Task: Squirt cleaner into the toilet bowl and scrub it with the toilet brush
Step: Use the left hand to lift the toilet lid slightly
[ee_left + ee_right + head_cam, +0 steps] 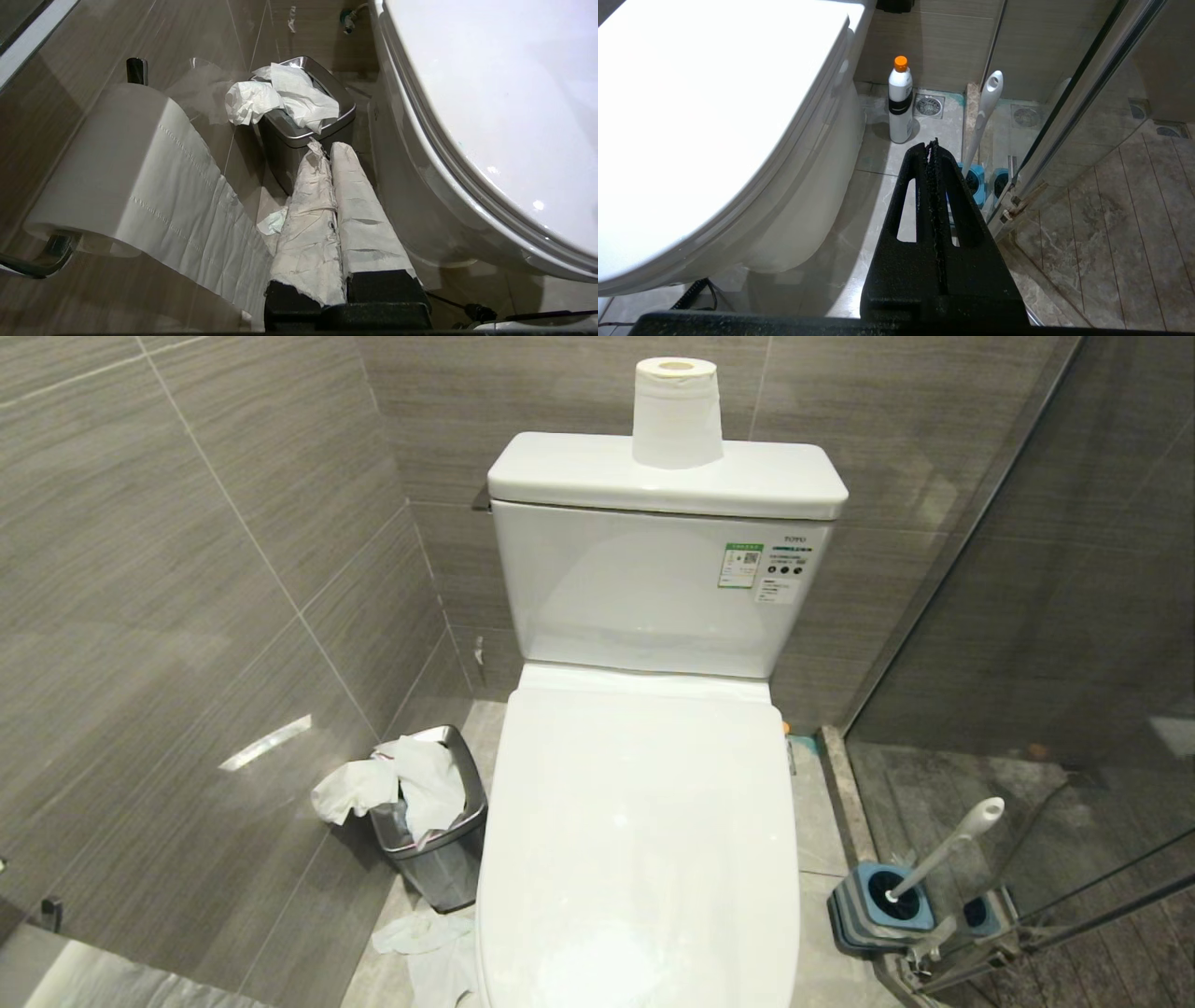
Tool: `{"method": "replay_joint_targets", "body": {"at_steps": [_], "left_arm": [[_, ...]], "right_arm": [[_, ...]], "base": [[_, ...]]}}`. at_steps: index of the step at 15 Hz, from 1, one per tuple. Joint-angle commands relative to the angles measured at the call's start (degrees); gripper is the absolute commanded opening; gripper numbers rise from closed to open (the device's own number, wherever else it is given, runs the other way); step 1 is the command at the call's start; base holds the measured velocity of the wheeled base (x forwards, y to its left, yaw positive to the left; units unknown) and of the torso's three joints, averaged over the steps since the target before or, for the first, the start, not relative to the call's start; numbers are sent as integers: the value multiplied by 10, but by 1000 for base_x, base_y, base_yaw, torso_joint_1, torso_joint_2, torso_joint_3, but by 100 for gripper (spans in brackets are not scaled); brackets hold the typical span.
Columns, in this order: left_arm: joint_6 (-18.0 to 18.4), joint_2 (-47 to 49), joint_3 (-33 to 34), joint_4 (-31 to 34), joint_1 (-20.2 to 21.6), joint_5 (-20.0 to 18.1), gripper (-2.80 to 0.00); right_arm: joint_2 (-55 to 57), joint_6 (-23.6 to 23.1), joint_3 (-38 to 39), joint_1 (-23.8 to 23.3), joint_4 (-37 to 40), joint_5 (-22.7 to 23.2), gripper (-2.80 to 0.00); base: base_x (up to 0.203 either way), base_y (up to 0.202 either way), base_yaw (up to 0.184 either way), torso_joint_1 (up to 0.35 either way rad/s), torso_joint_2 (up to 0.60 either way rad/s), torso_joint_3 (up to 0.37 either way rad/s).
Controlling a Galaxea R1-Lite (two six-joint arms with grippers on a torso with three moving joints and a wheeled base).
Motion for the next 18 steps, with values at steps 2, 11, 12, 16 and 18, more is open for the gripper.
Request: {"method": "replay_joint_targets", "body": {"at_steps": [2,11,12,16,18], "left_arm": [[5,0,1,-1,0,0,-280],[105,8,-85,28,0,-32,-280],[108,24,-108,47,0,-32,-280],[110,132,-194,62,-1,-32,-280],[110,188,-248,62,-1,-33,-280]], "right_arm": [[0,-1,0,0,0,1,-280],[0,0,0,0,0,0,-280],[0,0,0,0,0,1,-280],[0,0,0,0,0,0,-280],[0,0,0,0,0,0,-280]], "base": [[0,0,0,0,0,0],[0,0,0,0,0,0],[0,0,0,0,0,0],[0,0,0,0,0,0],[0,0,0,0,0,0]]}}
